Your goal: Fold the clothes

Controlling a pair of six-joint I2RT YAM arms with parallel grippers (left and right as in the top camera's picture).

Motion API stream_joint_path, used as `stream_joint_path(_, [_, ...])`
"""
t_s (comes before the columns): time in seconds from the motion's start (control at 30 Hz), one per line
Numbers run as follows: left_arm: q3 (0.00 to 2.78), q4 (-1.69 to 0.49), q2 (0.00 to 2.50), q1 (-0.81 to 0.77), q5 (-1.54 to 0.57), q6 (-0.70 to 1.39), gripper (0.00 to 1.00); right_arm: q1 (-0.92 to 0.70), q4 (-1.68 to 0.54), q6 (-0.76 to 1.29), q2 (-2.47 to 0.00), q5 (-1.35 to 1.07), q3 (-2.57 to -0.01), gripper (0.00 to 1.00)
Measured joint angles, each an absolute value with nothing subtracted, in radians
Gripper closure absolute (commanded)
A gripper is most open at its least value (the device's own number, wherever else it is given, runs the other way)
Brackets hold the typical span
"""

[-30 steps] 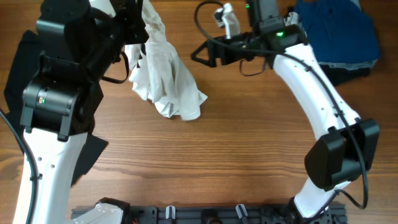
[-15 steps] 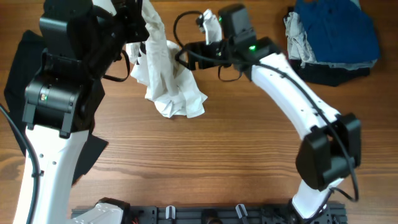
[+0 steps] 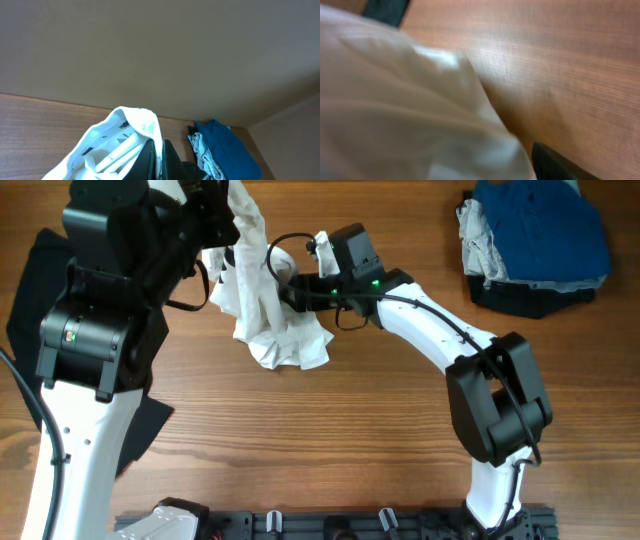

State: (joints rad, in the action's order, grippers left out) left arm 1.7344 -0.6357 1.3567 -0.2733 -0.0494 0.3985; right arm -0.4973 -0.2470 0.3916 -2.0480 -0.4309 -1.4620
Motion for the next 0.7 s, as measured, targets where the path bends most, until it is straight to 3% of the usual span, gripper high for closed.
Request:
stream_joint_path(0.07, [1.734, -0.636, 1.357, -0.273, -0.049, 0.398, 0.96, -0.498, -0.193, 0.435, -2.048, -0.403, -1.462, 0.46])
stream_joint_path(0.13, [1.734, -0.636, 1.357, -0.273, -0.049, 0.401, 0.96, -0.498, -0.174, 0.463, -2.049, -0.377, -1.462, 0.78])
stream_joint_path(0.2, [1.734, -0.636, 1.357, -0.273, -0.049, 0.402, 0.96, -0.498, -0.17, 0.499, -2.049, -0.338, -1.462, 0.96])
stream_joint_path(0.43, [1.734, -0.654, 1.357, -0.273, -0.022, 0.402, 0.96, -0.474, -0.22, 0.515, -2.049, -0.267, -1.462, 0.96])
stream_joint_path(0.7, [1.734, -0.728, 1.357, -0.231, 0.15, 0.426, 0.96, -0.292, -0.572, 0.336, -1.898, -0.235, -1.465, 0.96])
